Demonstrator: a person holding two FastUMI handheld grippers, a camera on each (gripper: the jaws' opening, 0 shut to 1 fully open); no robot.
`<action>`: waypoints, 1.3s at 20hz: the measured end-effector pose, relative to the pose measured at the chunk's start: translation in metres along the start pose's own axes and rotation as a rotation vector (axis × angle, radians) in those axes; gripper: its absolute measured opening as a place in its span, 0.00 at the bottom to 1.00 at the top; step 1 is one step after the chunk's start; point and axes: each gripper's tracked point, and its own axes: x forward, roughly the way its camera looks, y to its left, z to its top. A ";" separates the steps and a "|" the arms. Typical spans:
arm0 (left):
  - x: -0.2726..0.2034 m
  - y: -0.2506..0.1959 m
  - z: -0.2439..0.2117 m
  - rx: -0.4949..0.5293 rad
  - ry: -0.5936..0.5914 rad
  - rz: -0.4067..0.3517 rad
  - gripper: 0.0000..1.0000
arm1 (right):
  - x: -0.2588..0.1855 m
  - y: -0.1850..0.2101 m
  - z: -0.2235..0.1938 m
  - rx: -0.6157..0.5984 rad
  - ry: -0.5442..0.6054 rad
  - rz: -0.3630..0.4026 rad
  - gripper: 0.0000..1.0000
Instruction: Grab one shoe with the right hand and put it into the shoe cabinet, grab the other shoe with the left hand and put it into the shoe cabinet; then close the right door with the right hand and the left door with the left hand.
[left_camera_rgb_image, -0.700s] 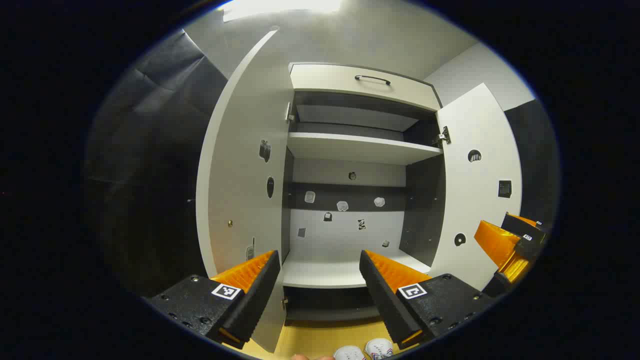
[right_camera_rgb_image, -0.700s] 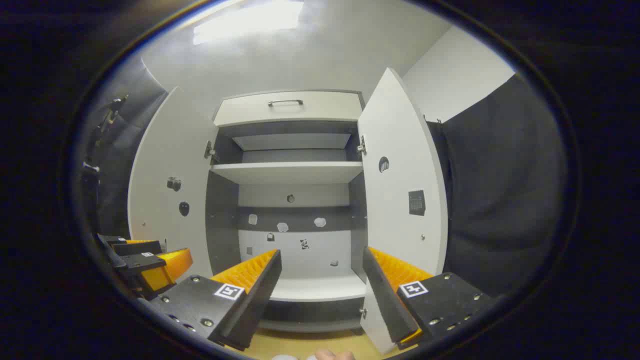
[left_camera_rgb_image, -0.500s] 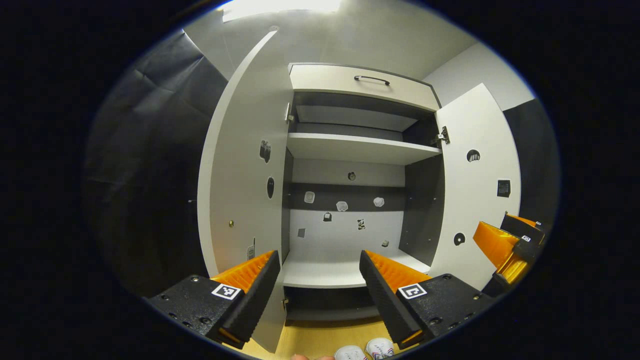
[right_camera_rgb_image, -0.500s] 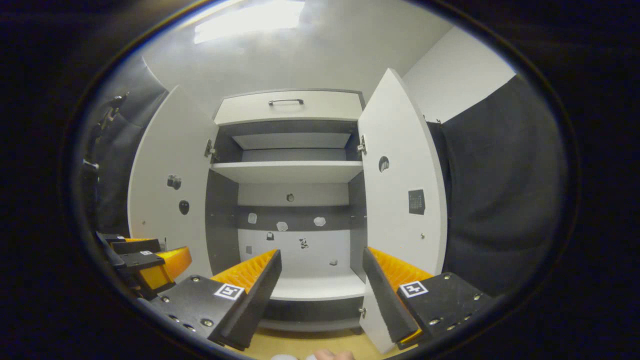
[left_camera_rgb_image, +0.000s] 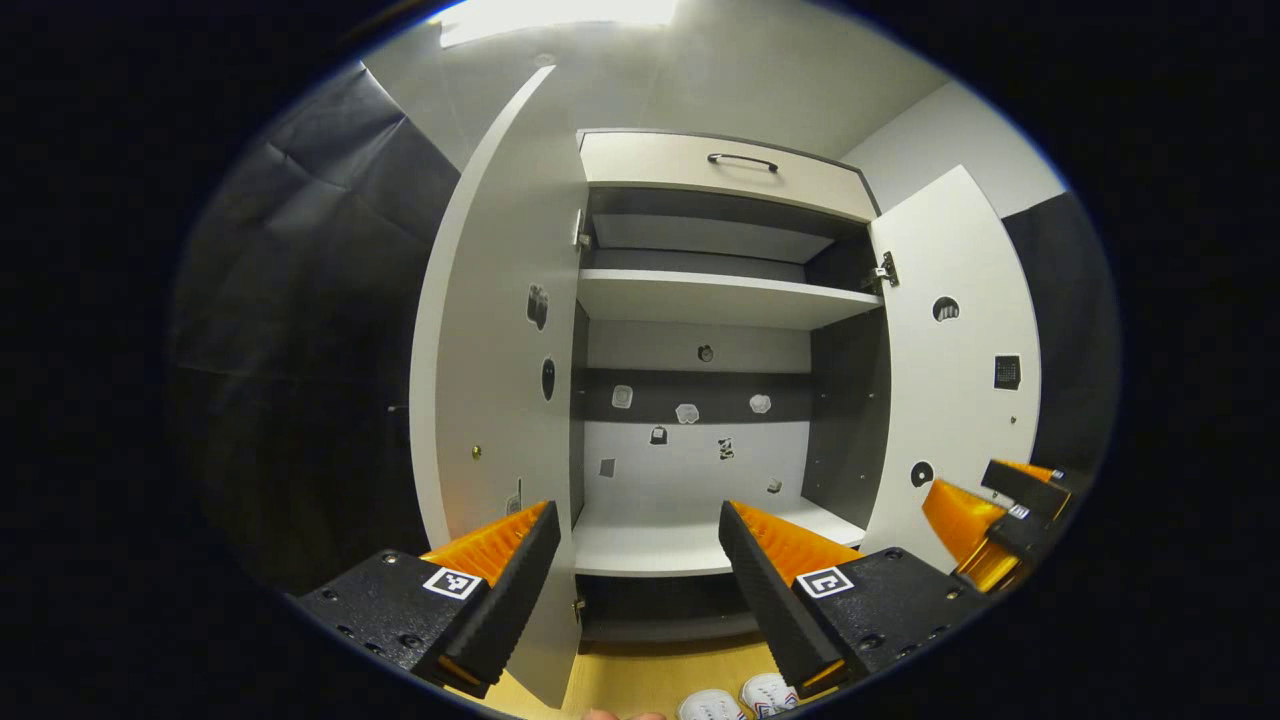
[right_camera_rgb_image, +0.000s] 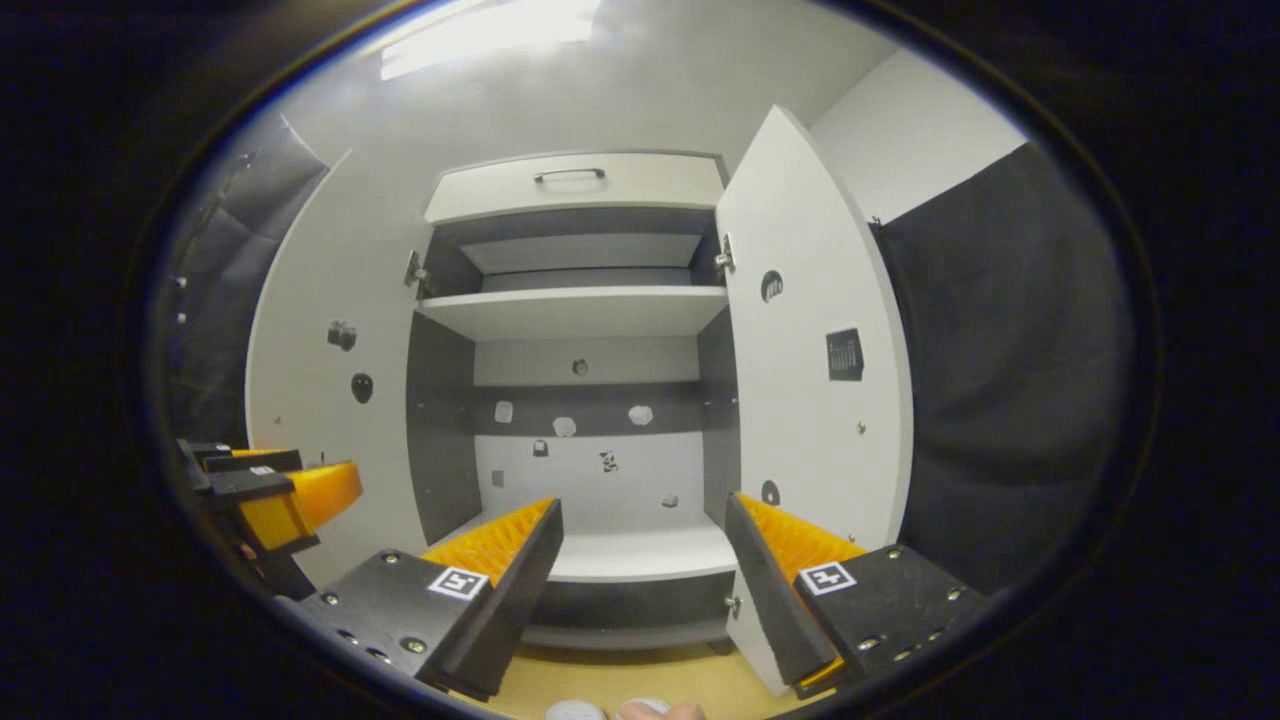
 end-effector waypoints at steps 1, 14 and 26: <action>0.000 0.001 0.000 0.000 0.000 0.002 0.98 | 0.002 -0.001 -0.021 -0.008 0.042 0.000 0.97; 0.004 0.011 -0.025 0.017 0.064 0.022 0.98 | -0.061 -0.006 -0.374 -0.115 0.810 0.085 0.98; 0.007 0.012 -0.044 0.023 0.111 0.024 0.99 | -0.088 0.003 -0.484 -0.116 1.072 0.119 0.53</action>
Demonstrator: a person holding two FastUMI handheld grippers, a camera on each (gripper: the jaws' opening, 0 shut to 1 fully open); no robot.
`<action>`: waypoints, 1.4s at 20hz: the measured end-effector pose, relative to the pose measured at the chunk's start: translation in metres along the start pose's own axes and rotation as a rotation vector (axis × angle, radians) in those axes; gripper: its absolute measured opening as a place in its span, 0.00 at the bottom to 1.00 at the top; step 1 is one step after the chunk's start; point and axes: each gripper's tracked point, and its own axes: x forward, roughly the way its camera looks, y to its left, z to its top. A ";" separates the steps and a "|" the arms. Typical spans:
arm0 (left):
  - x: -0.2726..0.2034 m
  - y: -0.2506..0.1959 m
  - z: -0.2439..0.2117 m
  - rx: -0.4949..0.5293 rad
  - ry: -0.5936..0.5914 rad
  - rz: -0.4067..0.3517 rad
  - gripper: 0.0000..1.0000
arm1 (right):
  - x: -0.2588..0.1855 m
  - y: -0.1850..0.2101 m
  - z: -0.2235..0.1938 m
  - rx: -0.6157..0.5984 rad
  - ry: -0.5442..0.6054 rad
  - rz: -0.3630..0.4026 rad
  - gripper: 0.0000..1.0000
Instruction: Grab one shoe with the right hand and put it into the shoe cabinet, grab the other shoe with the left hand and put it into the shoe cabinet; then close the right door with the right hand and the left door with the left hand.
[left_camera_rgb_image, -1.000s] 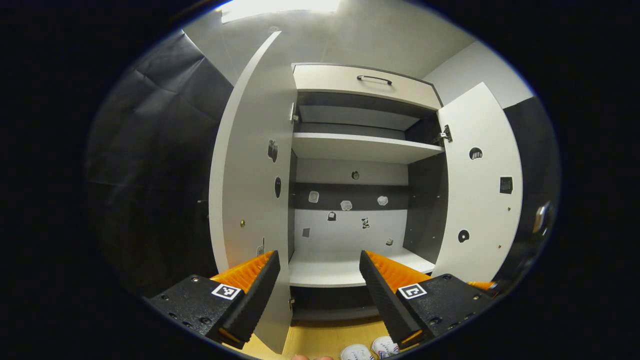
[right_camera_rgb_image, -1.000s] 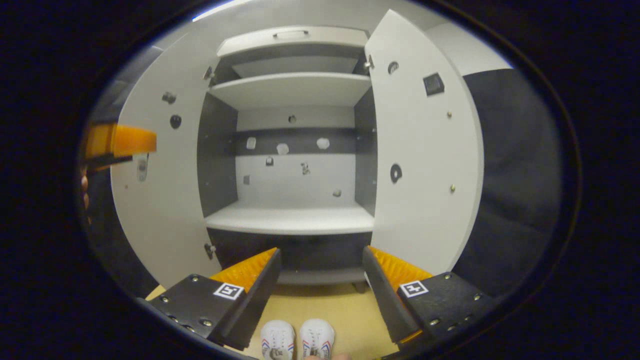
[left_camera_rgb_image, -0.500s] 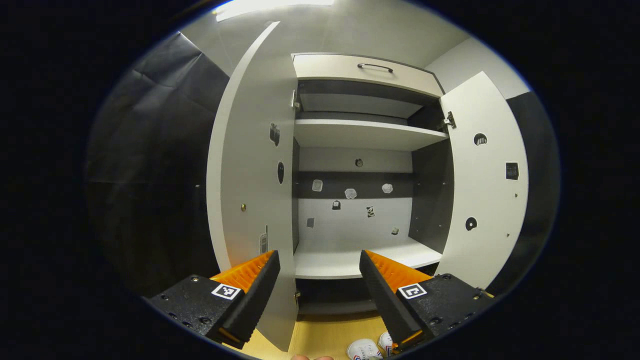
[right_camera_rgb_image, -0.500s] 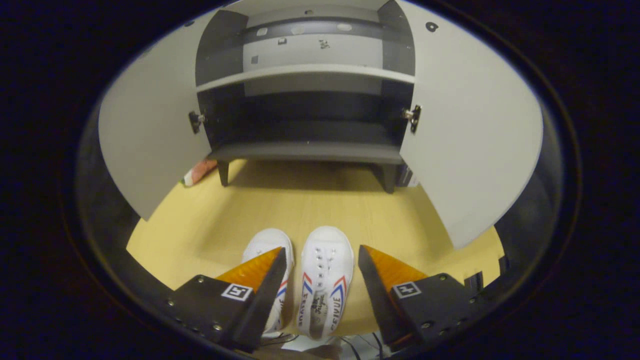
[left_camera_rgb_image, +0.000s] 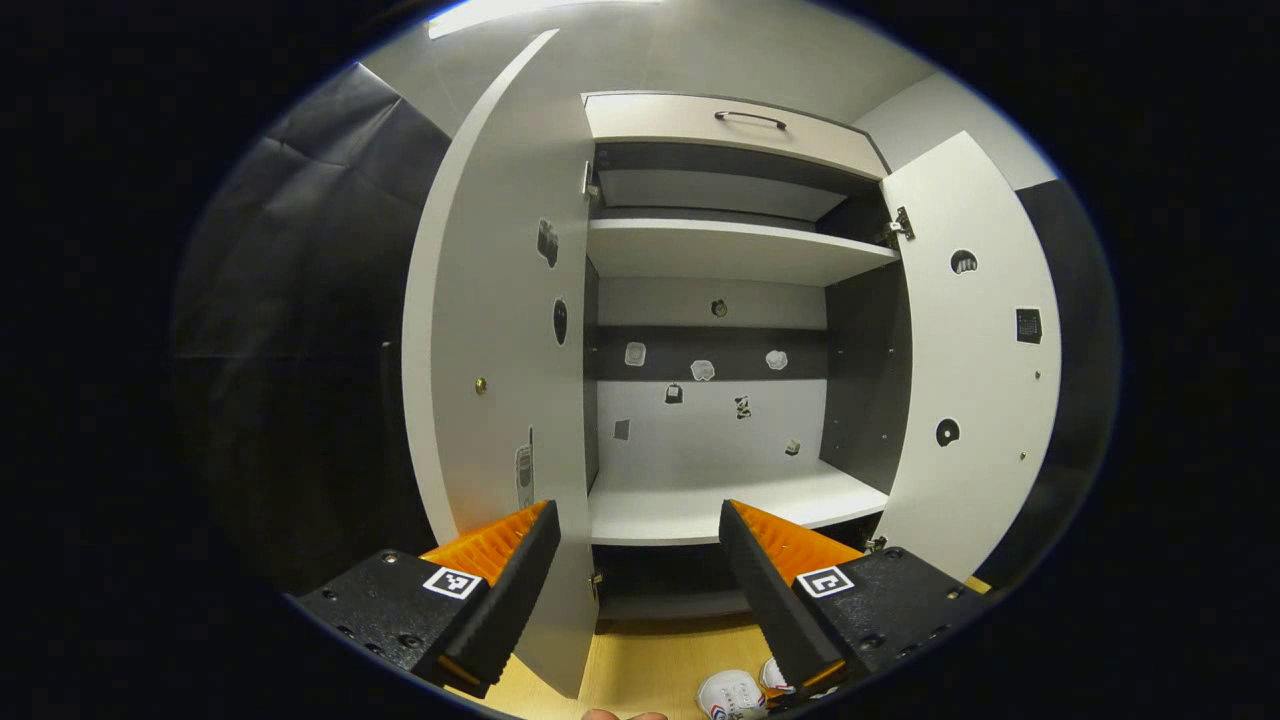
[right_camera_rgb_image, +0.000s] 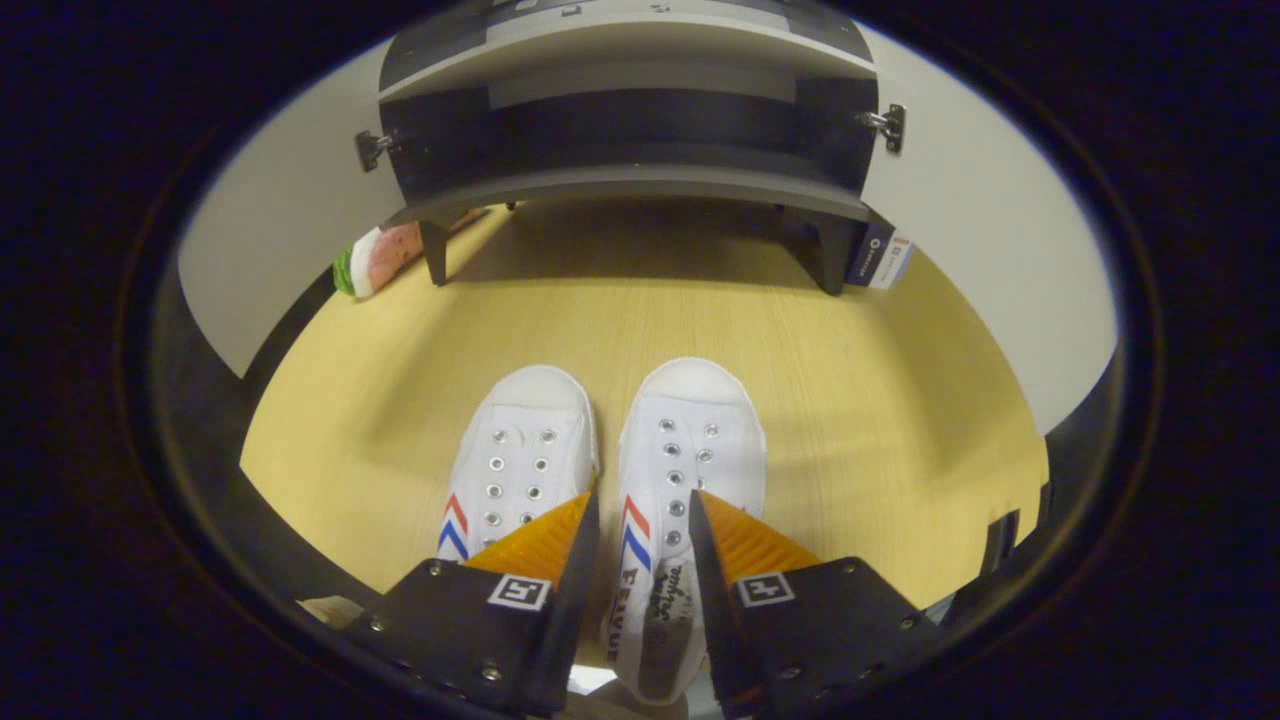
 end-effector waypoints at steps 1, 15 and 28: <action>0.001 0.000 0.001 -0.001 -0.002 -0.001 0.98 | 0.001 -0.001 -0.001 -0.001 -0.003 -0.001 0.53; 0.004 0.004 -0.003 -0.046 0.001 -0.008 0.99 | 0.001 0.001 -0.008 0.131 0.004 0.028 0.01; 0.007 -0.011 -0.006 -0.029 -0.007 -0.063 0.99 | -0.126 0.011 0.178 0.272 -0.365 0.152 0.00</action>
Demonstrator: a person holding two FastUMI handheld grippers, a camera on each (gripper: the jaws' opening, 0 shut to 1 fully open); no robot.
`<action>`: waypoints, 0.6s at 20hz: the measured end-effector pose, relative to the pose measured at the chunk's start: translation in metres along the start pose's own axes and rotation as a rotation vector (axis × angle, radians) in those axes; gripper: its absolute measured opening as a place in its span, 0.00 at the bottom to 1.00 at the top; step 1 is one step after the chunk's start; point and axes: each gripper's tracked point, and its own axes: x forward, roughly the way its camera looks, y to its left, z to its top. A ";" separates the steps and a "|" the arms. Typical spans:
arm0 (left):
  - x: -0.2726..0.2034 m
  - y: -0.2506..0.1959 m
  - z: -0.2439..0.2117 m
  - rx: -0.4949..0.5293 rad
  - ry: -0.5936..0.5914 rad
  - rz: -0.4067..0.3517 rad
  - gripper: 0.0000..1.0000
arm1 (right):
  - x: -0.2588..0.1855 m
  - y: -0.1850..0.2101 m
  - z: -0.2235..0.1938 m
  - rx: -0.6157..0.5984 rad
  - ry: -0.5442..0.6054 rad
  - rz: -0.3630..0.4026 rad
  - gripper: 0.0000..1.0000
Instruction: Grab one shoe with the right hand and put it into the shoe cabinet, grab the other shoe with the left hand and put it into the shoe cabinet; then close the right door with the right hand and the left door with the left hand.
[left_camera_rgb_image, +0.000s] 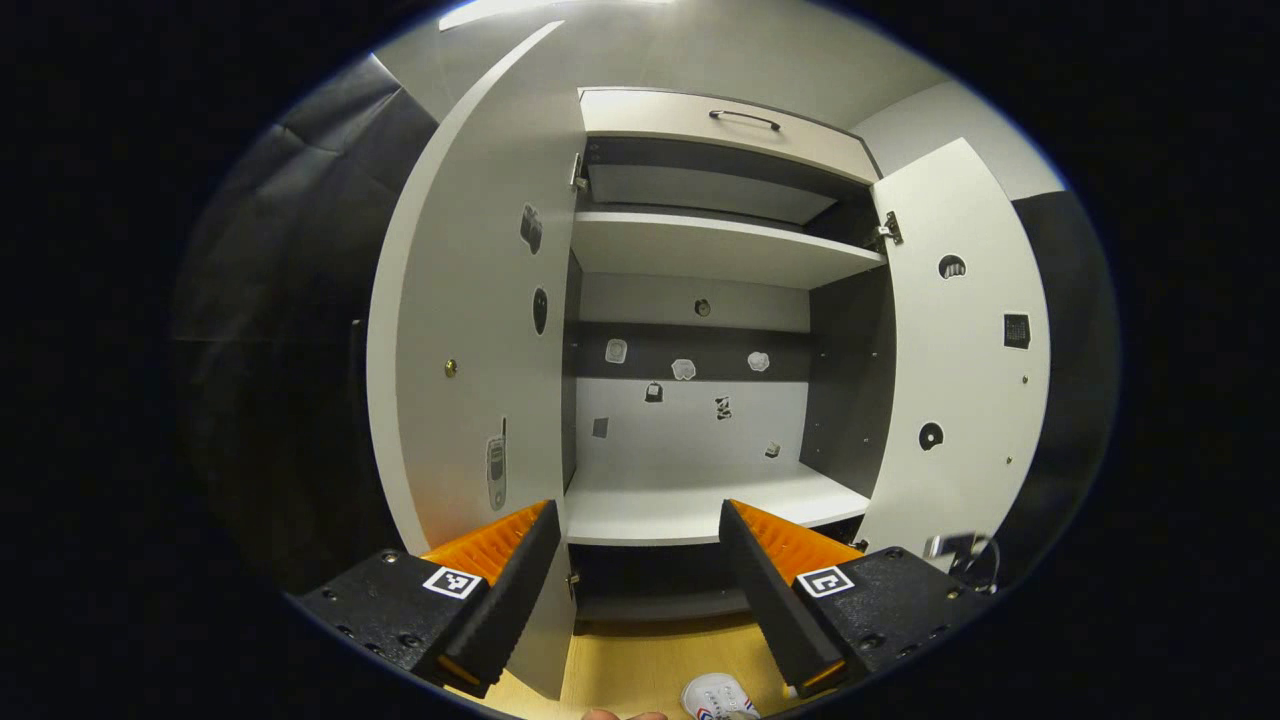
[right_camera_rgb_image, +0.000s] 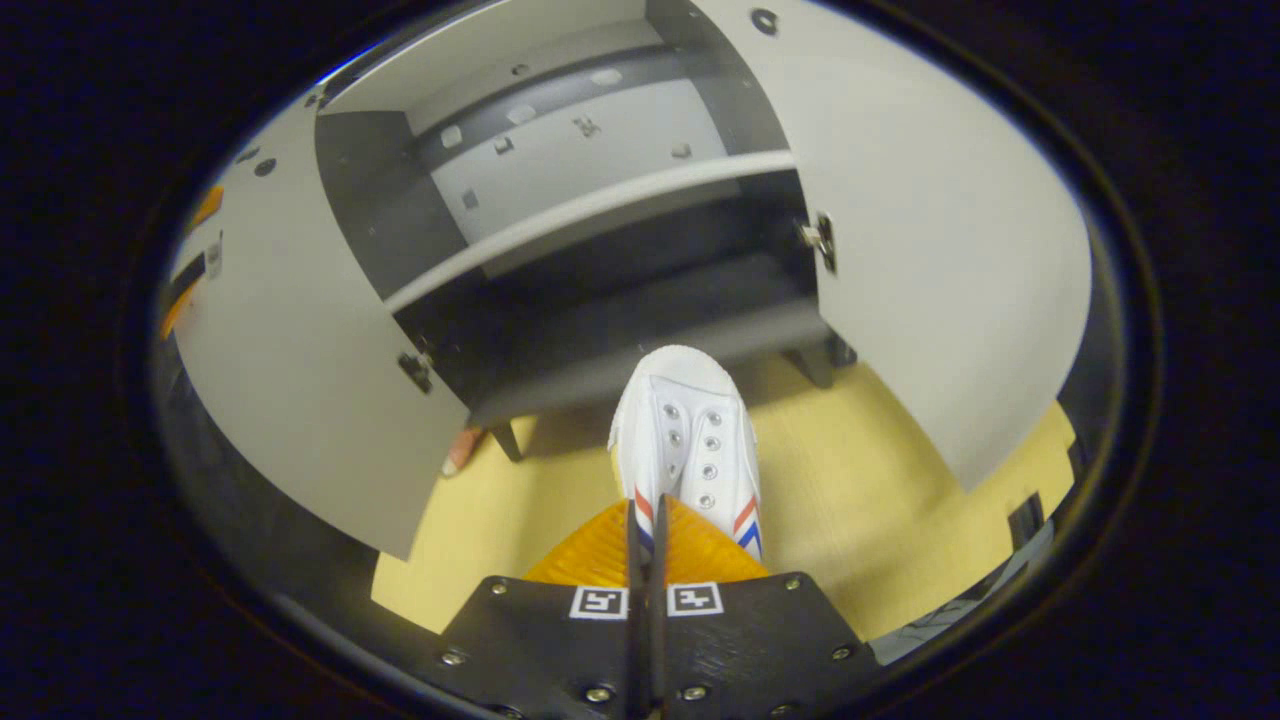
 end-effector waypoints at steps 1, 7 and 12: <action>0.001 0.002 0.000 0.001 -0.002 0.003 0.99 | -0.004 0.009 0.027 -0.013 -0.042 0.014 0.00; -0.001 0.007 -0.004 -0.010 -0.006 0.000 0.99 | -0.007 0.043 0.179 -0.102 -0.285 0.043 0.00; -0.004 0.001 -0.011 0.002 0.001 -0.019 0.98 | 0.053 0.029 0.270 -0.165 -0.366 -0.046 0.00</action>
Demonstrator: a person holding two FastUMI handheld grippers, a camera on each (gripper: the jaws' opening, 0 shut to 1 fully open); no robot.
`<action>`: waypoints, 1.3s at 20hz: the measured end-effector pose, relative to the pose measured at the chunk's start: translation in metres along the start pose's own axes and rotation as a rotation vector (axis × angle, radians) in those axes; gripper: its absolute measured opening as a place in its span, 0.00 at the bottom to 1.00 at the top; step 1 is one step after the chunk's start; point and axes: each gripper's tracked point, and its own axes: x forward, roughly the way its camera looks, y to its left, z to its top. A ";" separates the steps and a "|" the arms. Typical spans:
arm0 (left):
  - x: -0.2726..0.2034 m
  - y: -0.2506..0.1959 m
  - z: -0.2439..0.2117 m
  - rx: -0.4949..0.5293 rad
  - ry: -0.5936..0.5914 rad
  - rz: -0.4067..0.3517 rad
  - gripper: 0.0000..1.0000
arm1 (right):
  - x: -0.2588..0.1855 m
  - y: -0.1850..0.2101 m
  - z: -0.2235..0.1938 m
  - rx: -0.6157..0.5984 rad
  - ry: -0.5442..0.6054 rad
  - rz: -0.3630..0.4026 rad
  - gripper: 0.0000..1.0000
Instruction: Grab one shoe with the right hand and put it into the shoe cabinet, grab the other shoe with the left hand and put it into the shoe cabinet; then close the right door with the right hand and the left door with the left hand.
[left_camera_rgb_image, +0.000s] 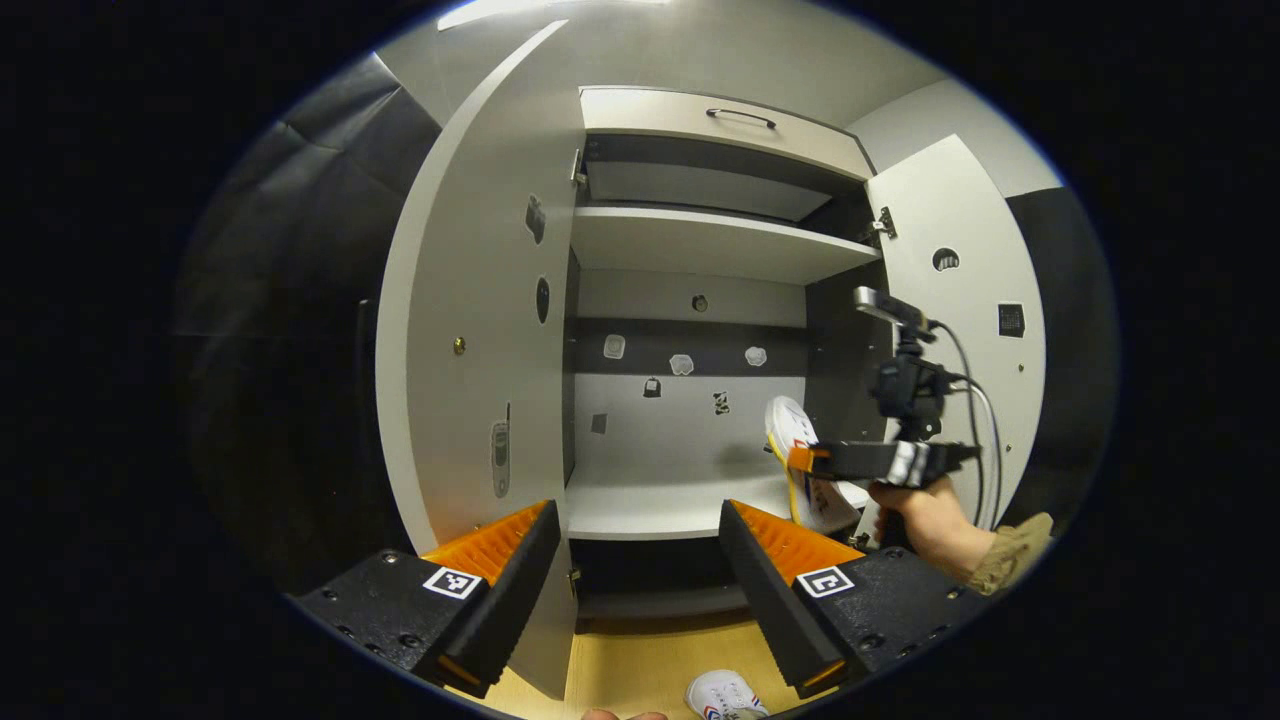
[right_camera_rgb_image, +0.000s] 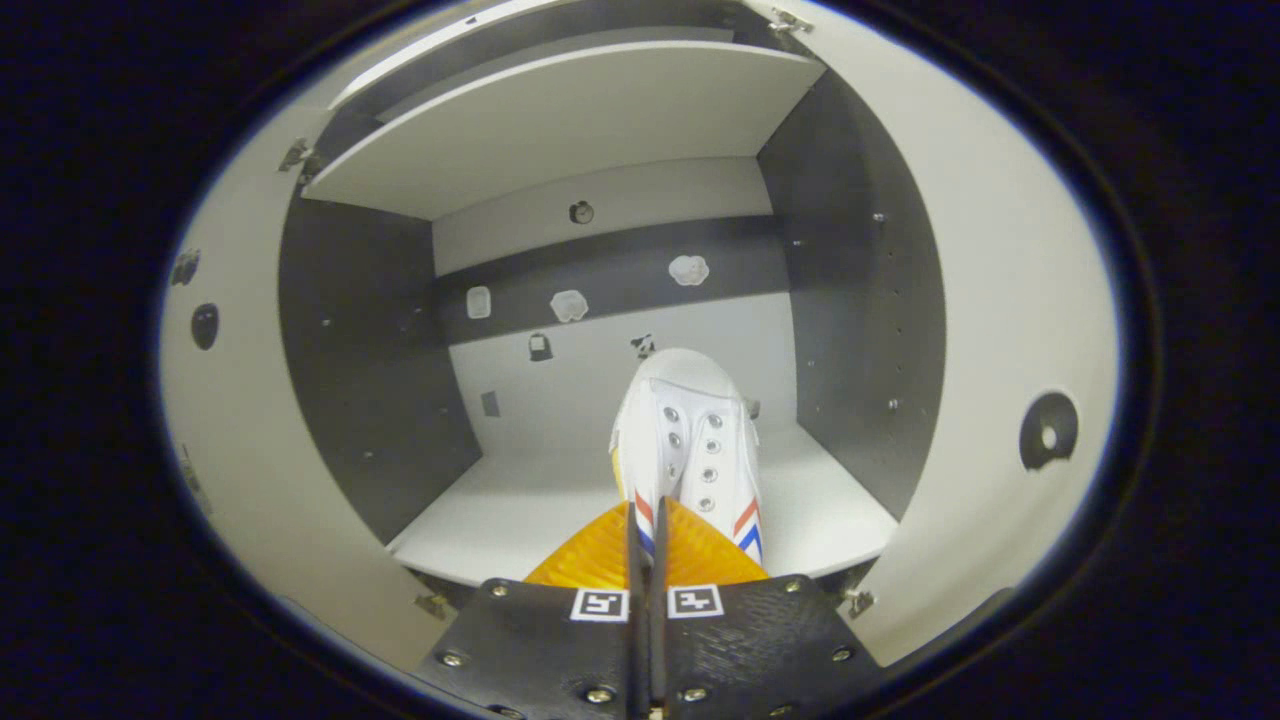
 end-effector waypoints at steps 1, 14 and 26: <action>0.001 -0.001 0.000 0.001 0.002 -0.005 0.98 | 0.014 -0.005 0.001 -0.017 0.011 -0.017 0.00; 0.016 -0.004 -0.009 -0.005 0.025 -0.014 0.98 | 0.087 -0.028 -0.037 -0.037 0.156 -0.103 0.02; 0.024 -0.035 -0.090 -0.021 0.213 -0.097 0.99 | -0.051 0.007 0.061 -0.067 -0.137 0.008 0.20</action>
